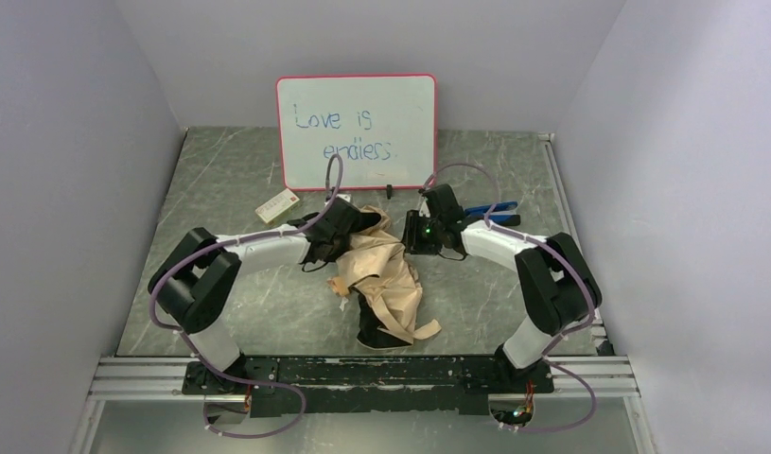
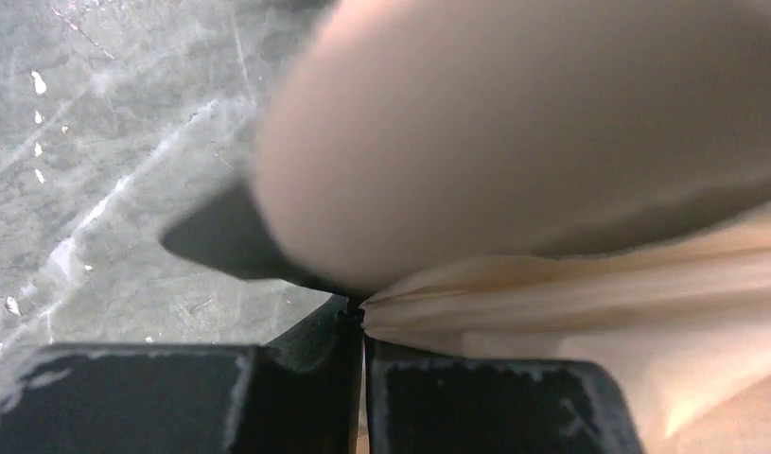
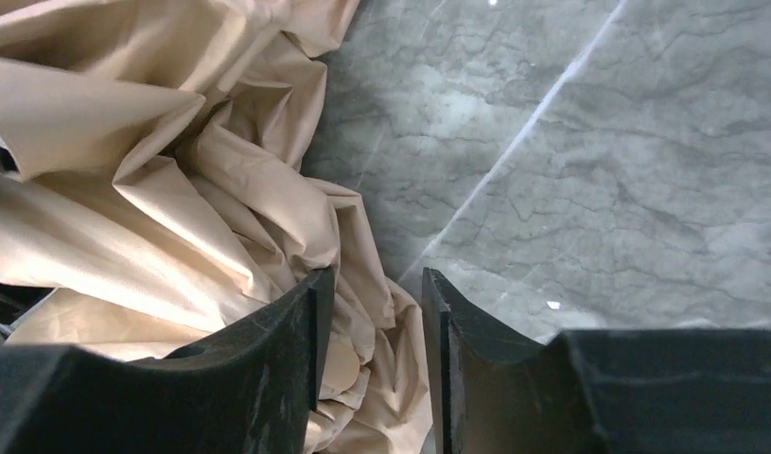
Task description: Put away the umbrella
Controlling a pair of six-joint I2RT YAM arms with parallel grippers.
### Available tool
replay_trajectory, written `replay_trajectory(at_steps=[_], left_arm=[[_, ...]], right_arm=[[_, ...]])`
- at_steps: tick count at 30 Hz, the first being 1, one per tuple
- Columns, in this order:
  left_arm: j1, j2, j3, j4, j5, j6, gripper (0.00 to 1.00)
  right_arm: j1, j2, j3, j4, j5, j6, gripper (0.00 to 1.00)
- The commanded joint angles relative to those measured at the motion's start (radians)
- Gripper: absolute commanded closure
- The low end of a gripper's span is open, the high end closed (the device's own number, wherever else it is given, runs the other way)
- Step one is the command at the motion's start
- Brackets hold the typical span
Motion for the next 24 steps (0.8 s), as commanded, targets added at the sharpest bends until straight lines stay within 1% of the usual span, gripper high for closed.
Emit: replay_trajectory(at_steps=[1, 4, 6, 10, 13, 17, 21, 24], left_arm=[[-0.005, -0.063, 0.027, 0.04, 0.057, 0.007, 0.92], [0.007, -0.148, -0.029, 0.0, 0.015, -0.003, 0.91], [0.017, -0.221, -0.061, -0.05, -0.014, -0.014, 0.9], [0.021, -0.345, -0.113, -0.14, -0.049, -0.045, 0.88], [0.02, -0.42, -0.165, -0.172, -0.03, -0.073, 0.89], [-0.009, -0.475, -0.276, -0.105, 0.05, -0.121, 0.93], [-0.091, -0.415, -0.306, -0.068, 0.036, -0.17, 0.94], [-0.114, -0.349, -0.316, 0.005, 0.044, -0.181, 0.95]], right_arm=[[0.01, -0.077, 0.024, -0.057, 0.103, 0.039, 0.55], [0.003, -0.143, 0.005, -0.128, 0.226, 0.018, 0.52], [-0.001, -0.168, -0.004, -0.168, 0.27, -0.002, 0.51], [-0.003, -0.188, -0.021, -0.214, 0.28, -0.023, 0.5], [-0.003, -0.18, -0.043, -0.196, 0.227, -0.036, 0.49], [-0.003, -0.132, -0.049, -0.143, 0.103, -0.077, 0.49], [-0.002, -0.101, -0.042, -0.115, 0.042, -0.106, 0.5], [-0.003, -0.091, -0.044, -0.094, -0.01, -0.111, 0.5]])
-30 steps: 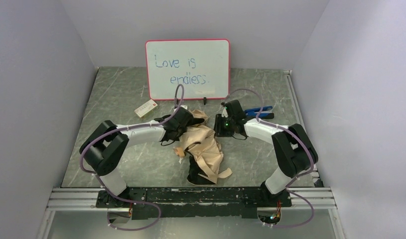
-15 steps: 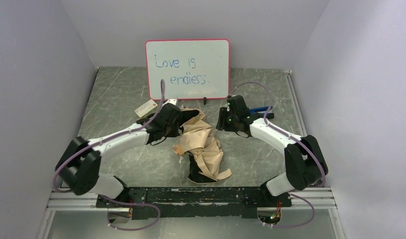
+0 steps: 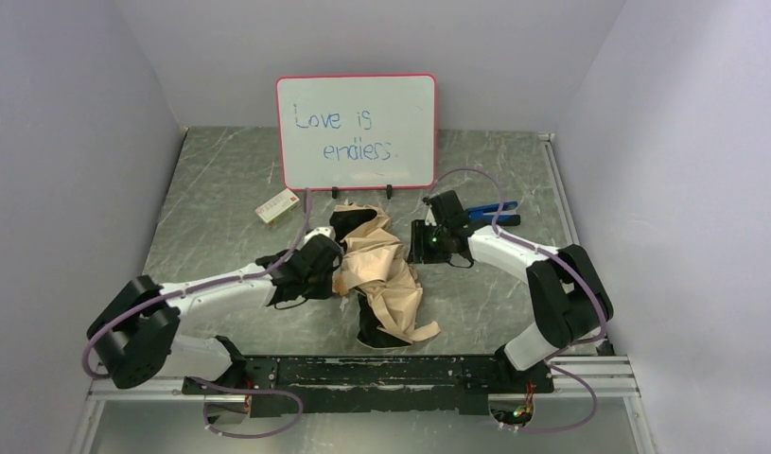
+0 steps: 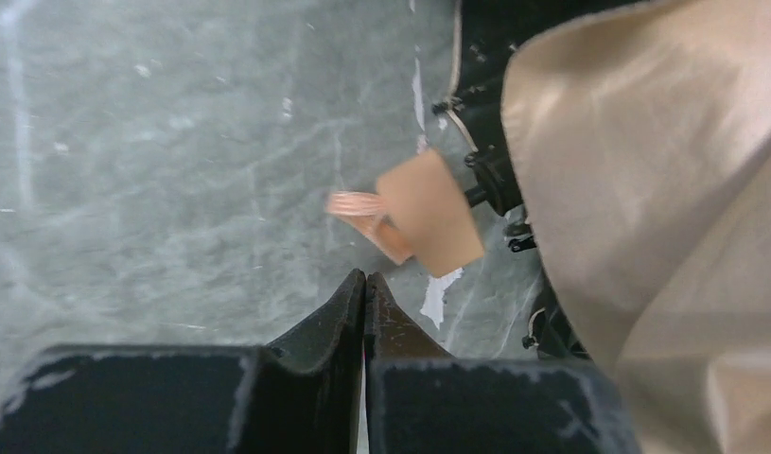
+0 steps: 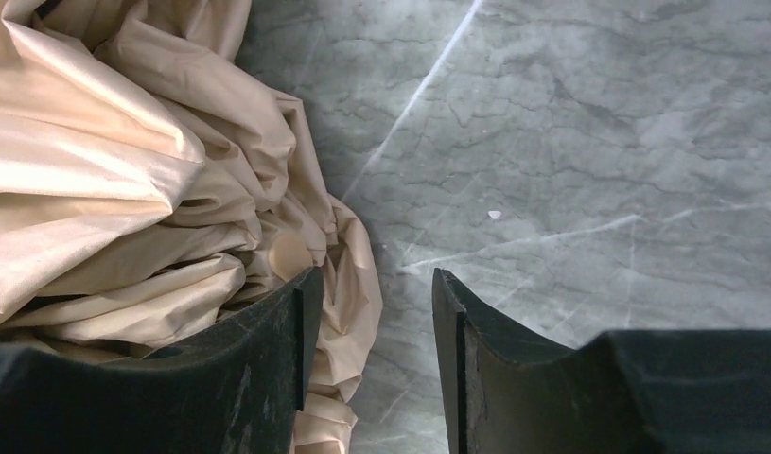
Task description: Put away the umbrella
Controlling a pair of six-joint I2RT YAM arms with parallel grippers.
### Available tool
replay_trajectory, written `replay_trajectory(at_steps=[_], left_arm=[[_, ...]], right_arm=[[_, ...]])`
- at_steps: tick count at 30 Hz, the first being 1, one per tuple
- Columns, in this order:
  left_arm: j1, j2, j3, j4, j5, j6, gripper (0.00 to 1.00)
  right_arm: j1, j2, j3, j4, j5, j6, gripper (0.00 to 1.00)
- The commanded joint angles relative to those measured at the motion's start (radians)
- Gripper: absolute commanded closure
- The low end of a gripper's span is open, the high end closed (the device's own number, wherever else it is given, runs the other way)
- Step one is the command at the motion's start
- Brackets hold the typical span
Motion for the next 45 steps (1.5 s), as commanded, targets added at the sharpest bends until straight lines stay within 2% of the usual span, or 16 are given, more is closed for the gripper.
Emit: replay_trajectory(at_steps=[1, 11, 15, 22, 27, 30, 34, 39, 43, 45], left_arm=[[-0.029, 0.081, -0.005, 0.12, 0.027, -0.048, 0.95], [-0.027, 0.222, 0.112, 0.144, -0.051, 0.03, 0.95], [-0.024, 0.302, 0.184, 0.164, -0.03, 0.082, 0.95], [-0.006, 0.405, 0.336, 0.151, -0.037, 0.15, 0.95], [0.067, 0.434, 0.4, 0.147, -0.014, 0.19, 0.95], [0.095, 0.435, 0.424, 0.126, -0.005, 0.215, 0.95], [0.116, 0.393, 0.389, 0.12, -0.004, 0.232, 0.91], [0.144, 0.307, 0.316, 0.1, 0.0, 0.238, 0.81], [0.159, 0.21, 0.262, 0.076, -0.013, 0.235, 0.77], [0.163, 0.172, 0.234, 0.066, -0.014, 0.23, 0.75]], right_arm=[[-0.003, 0.011, -0.007, 0.065, -0.117, -0.028, 0.5], [-0.001, 0.012, -0.059, 0.148, -0.223, 0.023, 0.51], [-0.001, 0.021, -0.058, 0.168, -0.214, 0.045, 0.51], [-0.004, 0.104, 0.088, 0.154, -0.168, 0.045, 0.51], [-0.01, 0.168, 0.193, 0.124, -0.138, 0.031, 0.51], [-0.02, 0.184, 0.231, 0.078, -0.069, 0.023, 0.51], [-0.031, 0.127, 0.205, 0.002, 0.096, -0.003, 0.47], [-0.048, -0.016, 0.138, -0.093, 0.285, -0.023, 0.35], [-0.05, -0.165, 0.102, -0.156, 0.33, -0.019, 0.3], [-0.05, -0.24, 0.088, -0.172, 0.29, -0.025, 0.29]])
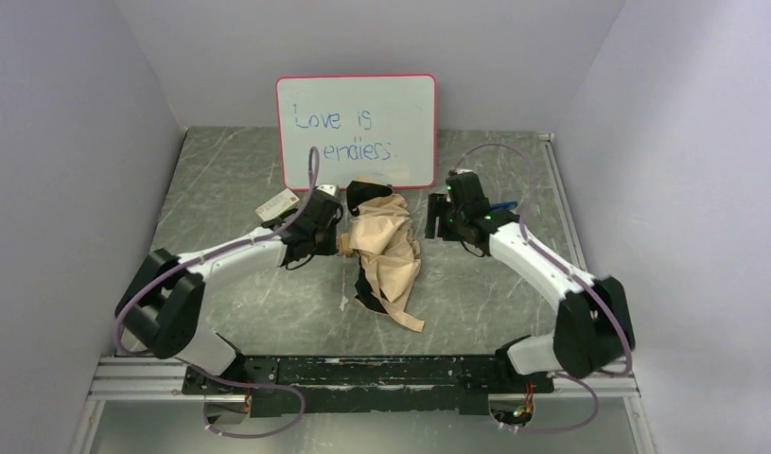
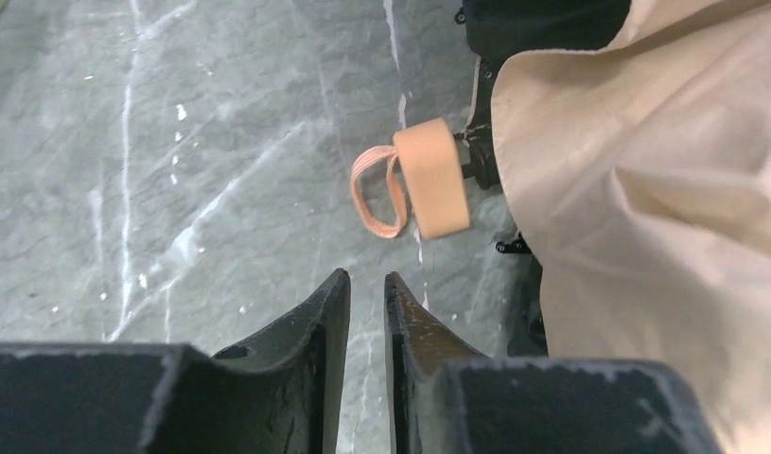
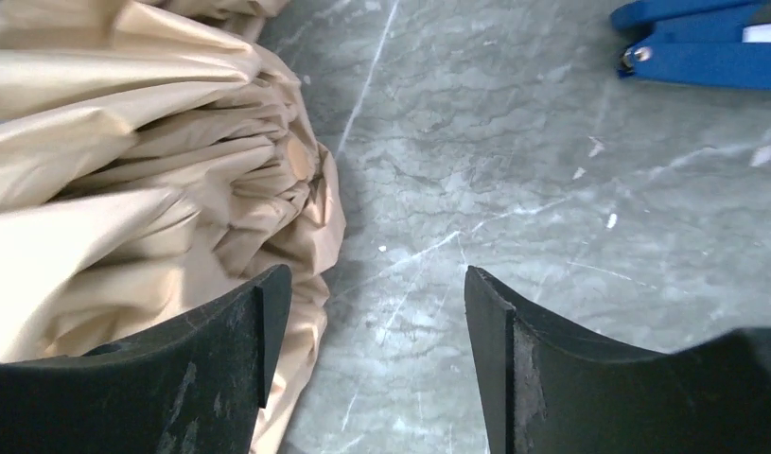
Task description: Put away the umbrella
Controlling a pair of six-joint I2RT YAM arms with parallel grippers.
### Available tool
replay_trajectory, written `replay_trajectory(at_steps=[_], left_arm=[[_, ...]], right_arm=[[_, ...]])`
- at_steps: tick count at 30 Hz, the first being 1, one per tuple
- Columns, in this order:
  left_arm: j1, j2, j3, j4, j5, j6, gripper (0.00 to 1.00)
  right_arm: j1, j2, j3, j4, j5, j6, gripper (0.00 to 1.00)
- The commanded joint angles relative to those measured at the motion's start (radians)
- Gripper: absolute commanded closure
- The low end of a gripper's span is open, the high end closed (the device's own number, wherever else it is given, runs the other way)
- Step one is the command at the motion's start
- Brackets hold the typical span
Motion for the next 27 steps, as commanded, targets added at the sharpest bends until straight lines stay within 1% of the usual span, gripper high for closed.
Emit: replay_trajectory(at_steps=[1, 3, 5, 7, 8, 11, 13, 16, 20, 24, 27], left_arm=[[0.015, -0.111, -0.057, -0.01, 0.007, 0.004, 0.74], [0.015, -0.155, -0.079, -0.016, 0.012, 0.009, 0.73], [0.017, -0.197, -0.102, -0.01, 0.025, 0.016, 0.72], [0.018, -0.239, -0.124, 0.005, 0.044, 0.023, 0.71], [0.018, -0.258, -0.132, 0.012, 0.052, 0.027, 0.71], [0.02, -0.292, -0.14, 0.016, 0.058, 0.037, 0.69], [0.021, -0.303, -0.135, 0.013, 0.06, 0.04, 0.7], [0.021, -0.32, -0.134, 0.024, 0.075, 0.045, 0.7], [0.022, -0.33, -0.134, 0.029, 0.091, 0.043, 0.7], [0.021, -0.334, -0.138, 0.028, 0.095, 0.038, 0.7], [0.022, -0.339, -0.147, 0.032, 0.098, 0.035, 0.7]], right_arm=[[-0.003, -0.165, -0.034, -0.068, 0.003, -0.023, 0.28], [-0.003, -0.237, -0.059, -0.049, -0.131, -0.04, 0.28], [0.005, -0.301, -0.087, -0.019, -0.278, -0.015, 0.28], [0.043, -0.341, -0.116, 0.021, -0.359, 0.033, 0.29], [0.101, -0.357, -0.133, 0.041, -0.364, 0.059, 0.29], [0.259, -0.38, -0.167, 0.109, -0.302, 0.146, 0.29], [0.321, -0.377, -0.208, 0.197, -0.289, 0.202, 0.32], [0.376, -0.349, -0.261, 0.291, -0.257, 0.256, 0.36], [0.424, -0.27, -0.287, 0.341, -0.17, 0.274, 0.4], [0.437, -0.201, -0.317, 0.441, -0.203, 0.281, 0.43], [0.453, -0.148, -0.322, 0.479, -0.204, 0.285, 0.44]])
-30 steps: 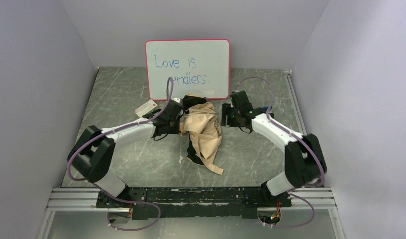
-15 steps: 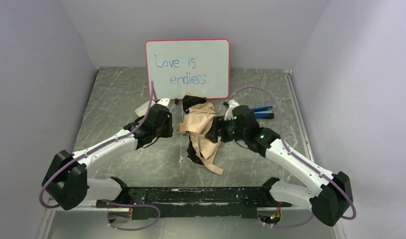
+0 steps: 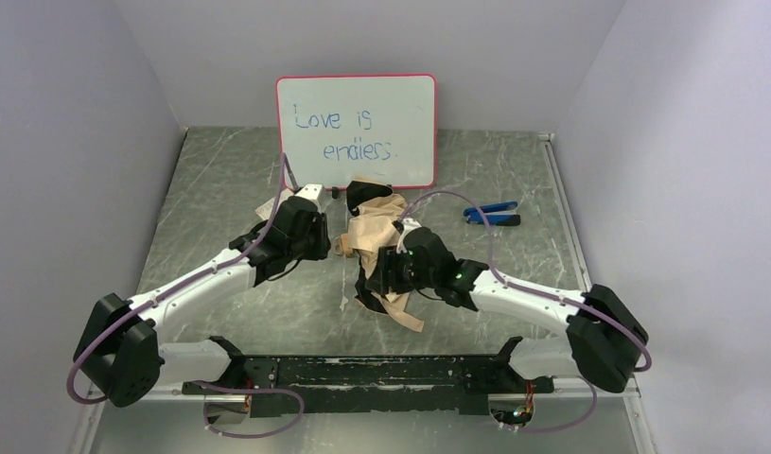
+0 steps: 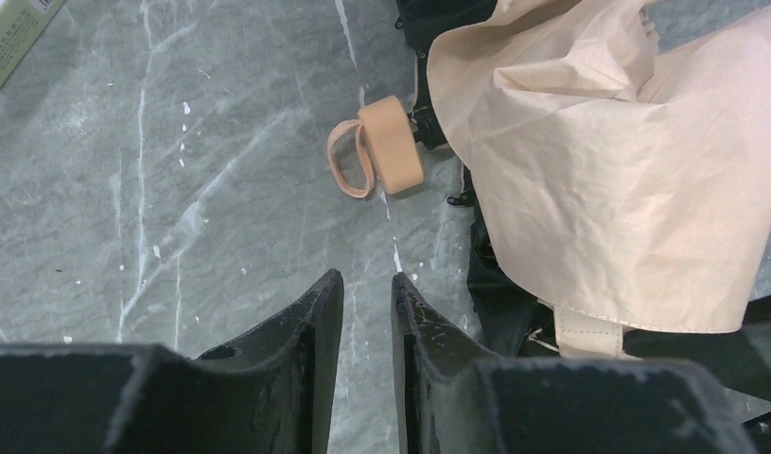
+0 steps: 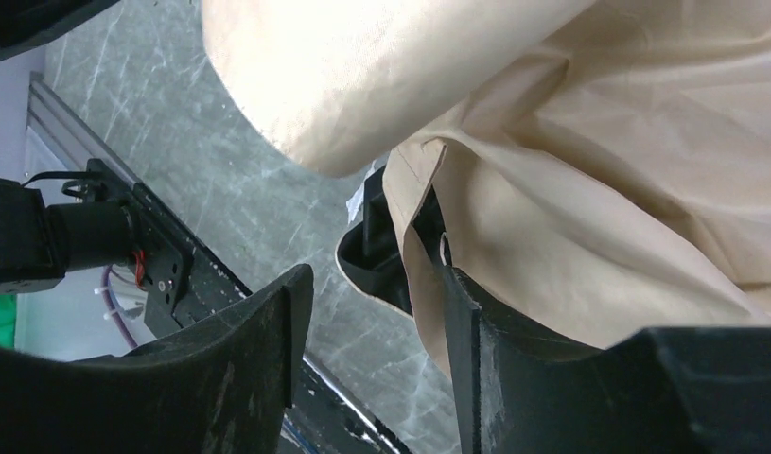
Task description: Put away the umbrella
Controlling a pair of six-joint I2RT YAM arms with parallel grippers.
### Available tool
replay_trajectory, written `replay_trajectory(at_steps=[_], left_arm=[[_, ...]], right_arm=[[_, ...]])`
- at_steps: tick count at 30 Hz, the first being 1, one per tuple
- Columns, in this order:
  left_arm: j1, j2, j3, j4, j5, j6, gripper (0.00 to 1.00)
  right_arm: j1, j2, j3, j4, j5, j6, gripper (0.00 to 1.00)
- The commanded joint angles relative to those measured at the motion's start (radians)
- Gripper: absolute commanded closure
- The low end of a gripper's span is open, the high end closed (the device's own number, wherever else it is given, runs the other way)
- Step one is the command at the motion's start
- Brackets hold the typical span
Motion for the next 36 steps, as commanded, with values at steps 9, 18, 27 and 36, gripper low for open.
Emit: replay_trajectory(at_steps=[9, 18, 27, 36], left_arm=[[0.009, -0.03, -0.03, 0.044, 0.065, -0.005, 0.7], [0.008, -0.085, -0.068, 0.075, 0.155, -0.01, 0.7], [0.008, -0.25, -0.153, 0.17, 0.38, -0.042, 0.55], [0.008, -0.282, -0.276, 0.358, 0.555, -0.144, 0.47]], right_arm=[[0.055, 0.142, -0.029, 0.186, 0.077, 0.025, 0.51], [0.098, 0.174, -0.045, 0.19, 0.122, 0.031, 0.65], [0.098, 0.09, -0.157, 0.439, -0.192, -0.005, 0.86], [0.097, 0.006, -0.225, 0.488, -0.261, 0.074, 0.85]])
